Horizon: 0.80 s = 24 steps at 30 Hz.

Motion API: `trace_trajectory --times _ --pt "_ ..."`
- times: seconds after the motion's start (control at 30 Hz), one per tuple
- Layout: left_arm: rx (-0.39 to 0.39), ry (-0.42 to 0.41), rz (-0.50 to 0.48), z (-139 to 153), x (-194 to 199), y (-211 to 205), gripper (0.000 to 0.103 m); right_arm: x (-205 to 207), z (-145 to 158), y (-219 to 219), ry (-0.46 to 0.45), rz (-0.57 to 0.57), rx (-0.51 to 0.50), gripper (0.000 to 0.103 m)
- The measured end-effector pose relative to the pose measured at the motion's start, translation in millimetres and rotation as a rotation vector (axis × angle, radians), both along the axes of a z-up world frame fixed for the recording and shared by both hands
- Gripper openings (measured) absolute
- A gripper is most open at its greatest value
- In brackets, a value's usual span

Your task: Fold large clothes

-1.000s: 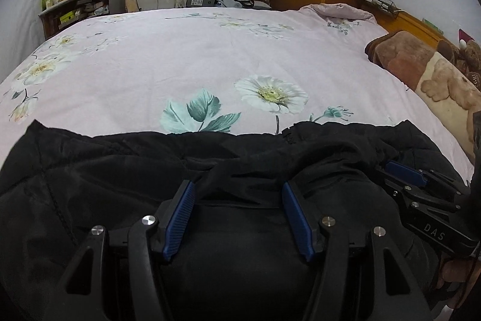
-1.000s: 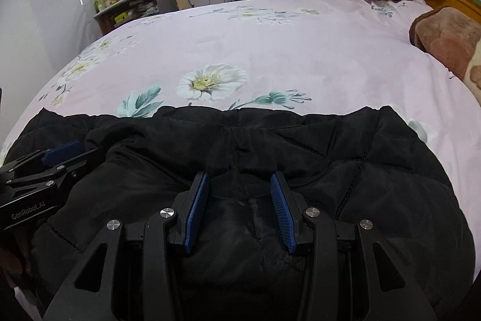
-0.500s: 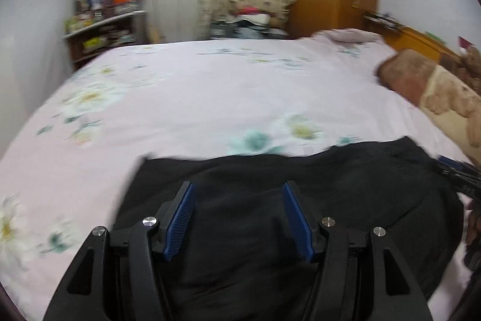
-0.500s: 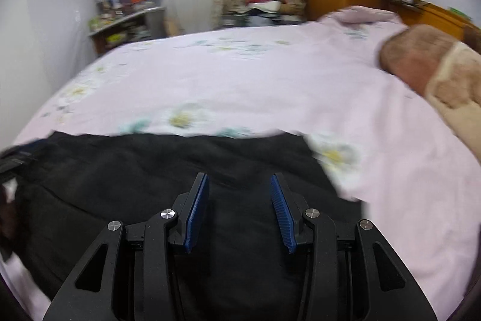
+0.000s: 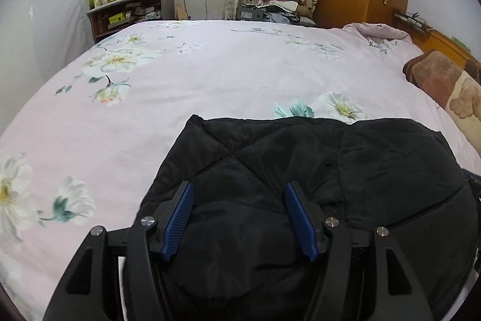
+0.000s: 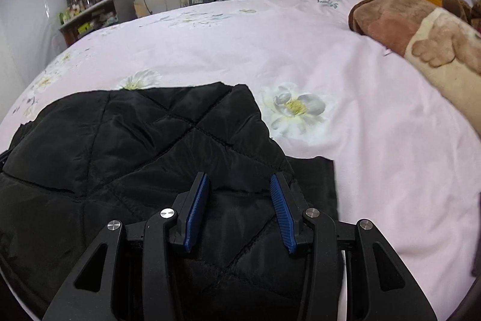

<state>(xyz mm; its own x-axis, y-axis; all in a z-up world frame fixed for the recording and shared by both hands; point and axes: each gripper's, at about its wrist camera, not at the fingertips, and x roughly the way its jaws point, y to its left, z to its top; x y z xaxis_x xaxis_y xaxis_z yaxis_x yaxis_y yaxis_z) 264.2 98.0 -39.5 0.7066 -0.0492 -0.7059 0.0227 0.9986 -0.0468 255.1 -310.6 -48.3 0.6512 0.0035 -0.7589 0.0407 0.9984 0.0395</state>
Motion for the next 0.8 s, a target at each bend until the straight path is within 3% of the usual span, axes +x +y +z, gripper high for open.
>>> trace_trajectory --times 0.23,0.3,0.43,0.8 --pt "-0.002 -0.004 -0.006 29 -54 -1 0.065 -54 39 7 -0.046 0.024 0.054 0.043" --pt "-0.002 0.012 -0.01 22 -66 -2 0.065 -68 38 10 -0.03 0.031 0.062 0.043" --pt "-0.039 0.086 0.012 -7 -66 4 0.065 -70 6 13 0.074 0.022 0.044 0.043" --pt "-0.015 0.112 0.024 -1 -65 -2 0.065 -66 3 12 0.115 0.01 0.034 0.043"
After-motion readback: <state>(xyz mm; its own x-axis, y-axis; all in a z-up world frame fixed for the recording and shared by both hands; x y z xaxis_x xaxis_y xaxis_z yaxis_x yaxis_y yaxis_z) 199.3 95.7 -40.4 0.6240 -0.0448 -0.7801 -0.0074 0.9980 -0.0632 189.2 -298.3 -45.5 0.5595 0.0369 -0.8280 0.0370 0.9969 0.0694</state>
